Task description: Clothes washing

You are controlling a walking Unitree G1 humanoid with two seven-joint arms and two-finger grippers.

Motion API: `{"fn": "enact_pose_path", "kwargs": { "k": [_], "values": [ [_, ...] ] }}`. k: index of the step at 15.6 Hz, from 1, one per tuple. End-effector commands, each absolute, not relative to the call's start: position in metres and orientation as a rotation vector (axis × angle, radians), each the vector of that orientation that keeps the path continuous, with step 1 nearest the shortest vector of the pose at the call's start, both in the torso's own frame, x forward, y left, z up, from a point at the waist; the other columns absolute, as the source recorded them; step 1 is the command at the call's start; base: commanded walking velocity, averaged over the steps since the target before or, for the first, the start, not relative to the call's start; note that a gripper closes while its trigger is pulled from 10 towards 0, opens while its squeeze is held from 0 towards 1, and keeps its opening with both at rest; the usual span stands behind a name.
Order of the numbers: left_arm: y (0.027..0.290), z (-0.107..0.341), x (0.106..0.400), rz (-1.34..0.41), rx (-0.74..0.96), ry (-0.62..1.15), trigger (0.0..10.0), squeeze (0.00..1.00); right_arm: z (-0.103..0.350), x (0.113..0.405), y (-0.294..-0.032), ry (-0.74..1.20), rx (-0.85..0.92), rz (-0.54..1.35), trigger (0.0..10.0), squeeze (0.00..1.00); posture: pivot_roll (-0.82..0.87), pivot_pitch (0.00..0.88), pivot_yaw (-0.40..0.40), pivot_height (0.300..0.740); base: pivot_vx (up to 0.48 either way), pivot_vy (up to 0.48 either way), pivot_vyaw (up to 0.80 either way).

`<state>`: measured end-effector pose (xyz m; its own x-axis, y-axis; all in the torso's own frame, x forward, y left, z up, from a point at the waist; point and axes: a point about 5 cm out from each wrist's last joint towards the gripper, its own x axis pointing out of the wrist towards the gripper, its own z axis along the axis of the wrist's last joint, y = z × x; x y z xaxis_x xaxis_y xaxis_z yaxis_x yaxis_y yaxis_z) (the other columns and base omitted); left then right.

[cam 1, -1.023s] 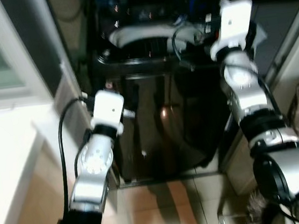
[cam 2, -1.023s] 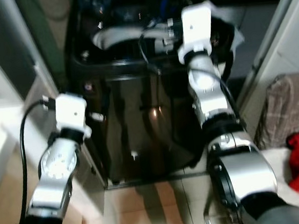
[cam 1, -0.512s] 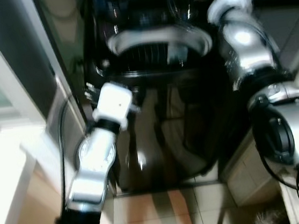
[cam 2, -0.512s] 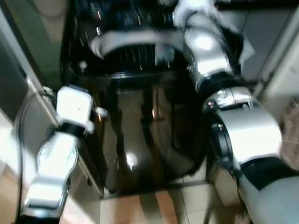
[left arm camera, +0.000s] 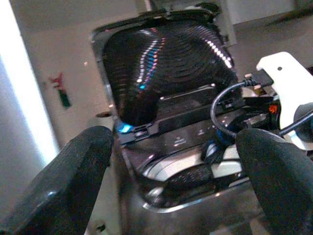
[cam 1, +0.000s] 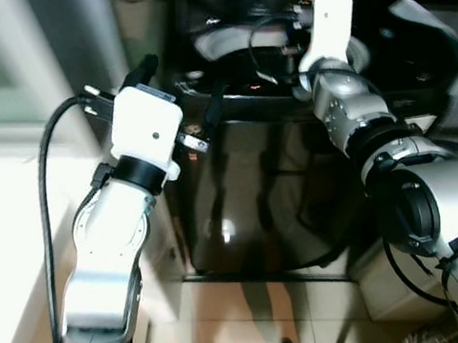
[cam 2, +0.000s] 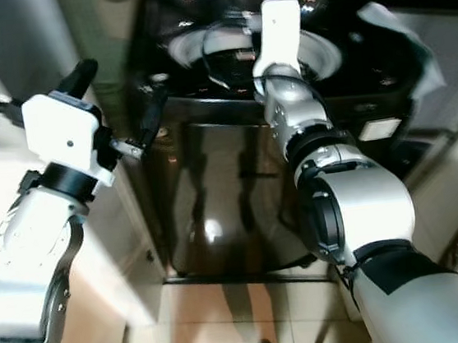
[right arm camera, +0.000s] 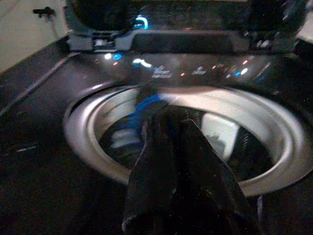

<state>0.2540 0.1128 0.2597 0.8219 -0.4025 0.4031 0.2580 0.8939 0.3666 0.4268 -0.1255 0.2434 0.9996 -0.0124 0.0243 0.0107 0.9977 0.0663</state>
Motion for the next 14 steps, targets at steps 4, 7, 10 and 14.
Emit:
{"fn": "enact_pose_path", "kwargs": {
  "k": [4,7,10,14],
  "values": [
    [0.119,0.252,0.252,-0.314,0.311,-0.425,10.0,0.0,0.249,0.427,-0.131,-0.048,-0.001,-0.041,10.0,1.0,0.32,0.107,-0.08,0.74,0.0,0.0,0.0],
    [0.117,0.246,0.253,-0.328,0.301,-0.383,10.0,0.0,0.261,0.428,-0.139,-0.11,-0.097,-0.087,10.0,1.0,0.29,0.09,-0.074,0.74,0.0,0.0,0.0],
    [0.115,0.238,0.258,-0.35,0.29,-0.357,10.0,0.0,0.274,0.427,-0.145,-0.185,-0.14,-0.142,10.0,0.92,0.25,0.058,-0.049,0.74,0.0,0.0,0.0],
    [0.109,0.232,0.26,-0.4,0.282,-0.331,10.0,0.0,0.269,0.427,-0.152,-0.155,-0.094,-0.18,10.0,1.0,0.23,0.057,-0.029,0.74,0.0,0.0,0.0]
  ]
}}
